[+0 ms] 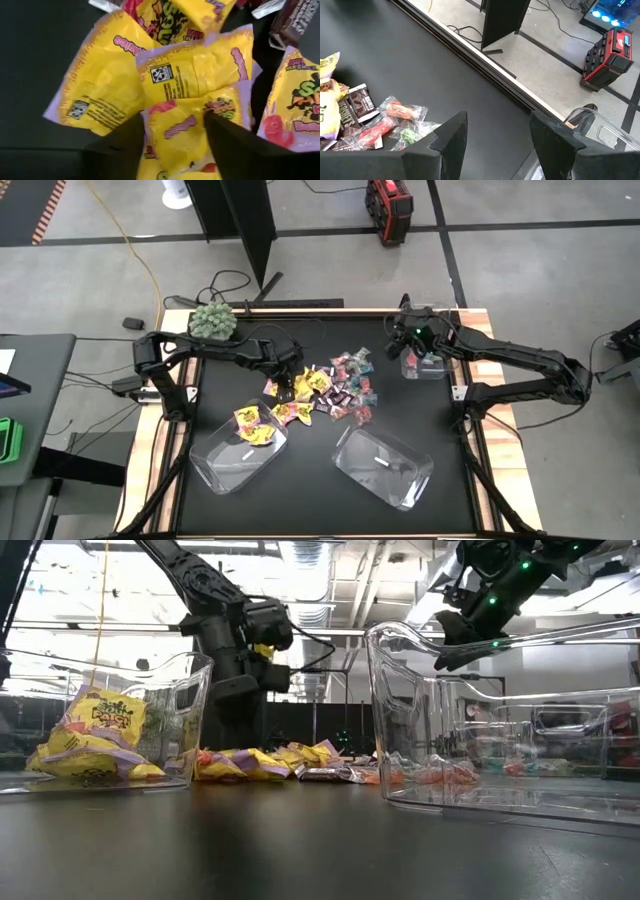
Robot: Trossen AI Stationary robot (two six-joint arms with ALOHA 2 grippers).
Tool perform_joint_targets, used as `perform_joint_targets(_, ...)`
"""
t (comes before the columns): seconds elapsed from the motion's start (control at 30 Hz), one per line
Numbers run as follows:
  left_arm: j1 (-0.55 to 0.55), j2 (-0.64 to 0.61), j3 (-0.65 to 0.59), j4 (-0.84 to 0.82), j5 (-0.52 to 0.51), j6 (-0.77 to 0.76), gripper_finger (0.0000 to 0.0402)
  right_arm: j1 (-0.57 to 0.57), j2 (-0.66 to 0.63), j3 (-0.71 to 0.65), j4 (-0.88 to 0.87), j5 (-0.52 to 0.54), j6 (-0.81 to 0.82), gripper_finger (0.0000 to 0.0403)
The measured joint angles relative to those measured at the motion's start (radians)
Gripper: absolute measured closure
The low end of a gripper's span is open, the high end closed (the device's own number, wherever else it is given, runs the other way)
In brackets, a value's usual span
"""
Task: Sort candy
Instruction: Put the yellow candy in the bottom left transparent container
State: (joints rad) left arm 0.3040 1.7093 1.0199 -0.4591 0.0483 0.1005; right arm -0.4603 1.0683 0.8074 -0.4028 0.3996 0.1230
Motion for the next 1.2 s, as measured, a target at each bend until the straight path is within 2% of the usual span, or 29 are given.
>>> perform_joint_targets(0.2,-0.016,-0.059,0.000,0.001,0.000,0.008,0.0363,0.000,0.000,0.000,0.000,0.000,0.006,0.0177)
perform_joint_targets(0.27,-0.022,-0.088,-0.001,0.000,0.000,0.008,0.0391,0.000,0.000,0.000,0.000,0.000,0.007,0.0177)
perform_joint_targets(0.87,-0.155,-0.499,-0.001,0.001,0.005,0.072,0.0401,0.000,0.000,-0.010,0.016,0.000,0.008,0.0177)
perform_joint_targets(1.07,-0.267,-0.659,-0.001,-0.069,0.110,0.103,0.0401,-0.003,0.000,-0.029,0.031,0.000,0.001,0.0177)
perform_joint_targets(1.2,-0.348,-0.722,-0.001,-0.190,0.134,0.012,0.0401,-0.006,0.000,-0.029,0.032,0.000,0.000,0.0177)
